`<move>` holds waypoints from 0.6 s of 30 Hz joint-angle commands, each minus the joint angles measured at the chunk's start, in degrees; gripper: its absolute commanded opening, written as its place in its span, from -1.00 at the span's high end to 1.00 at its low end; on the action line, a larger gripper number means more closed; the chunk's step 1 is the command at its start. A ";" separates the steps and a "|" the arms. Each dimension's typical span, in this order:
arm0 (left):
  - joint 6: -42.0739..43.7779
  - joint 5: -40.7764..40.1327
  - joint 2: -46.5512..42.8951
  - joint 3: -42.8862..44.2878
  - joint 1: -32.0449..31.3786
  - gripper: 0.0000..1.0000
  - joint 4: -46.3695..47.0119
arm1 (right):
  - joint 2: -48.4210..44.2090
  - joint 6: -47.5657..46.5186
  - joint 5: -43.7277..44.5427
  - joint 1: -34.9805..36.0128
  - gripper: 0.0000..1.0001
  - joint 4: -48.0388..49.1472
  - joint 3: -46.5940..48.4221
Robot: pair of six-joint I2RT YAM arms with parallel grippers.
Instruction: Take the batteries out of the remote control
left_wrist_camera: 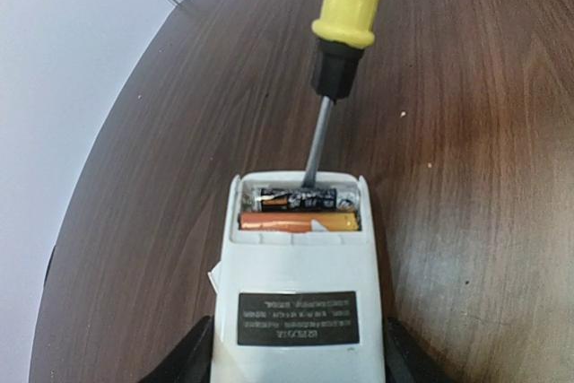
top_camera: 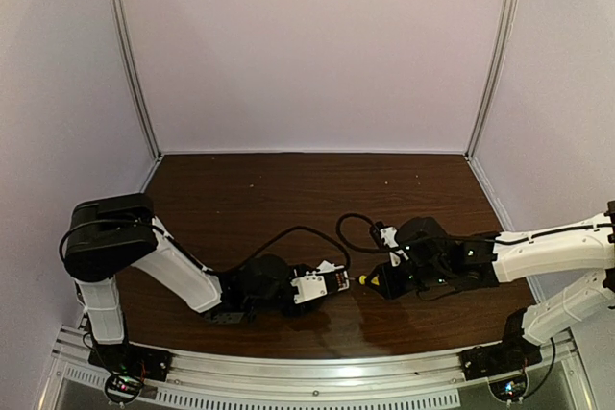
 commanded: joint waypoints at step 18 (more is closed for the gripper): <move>-0.56 2.17 -0.16 2.00 -0.50 1.00 2.38 | -5.26 6.50 -3.29 -4.00 1.00 1.37 -6.28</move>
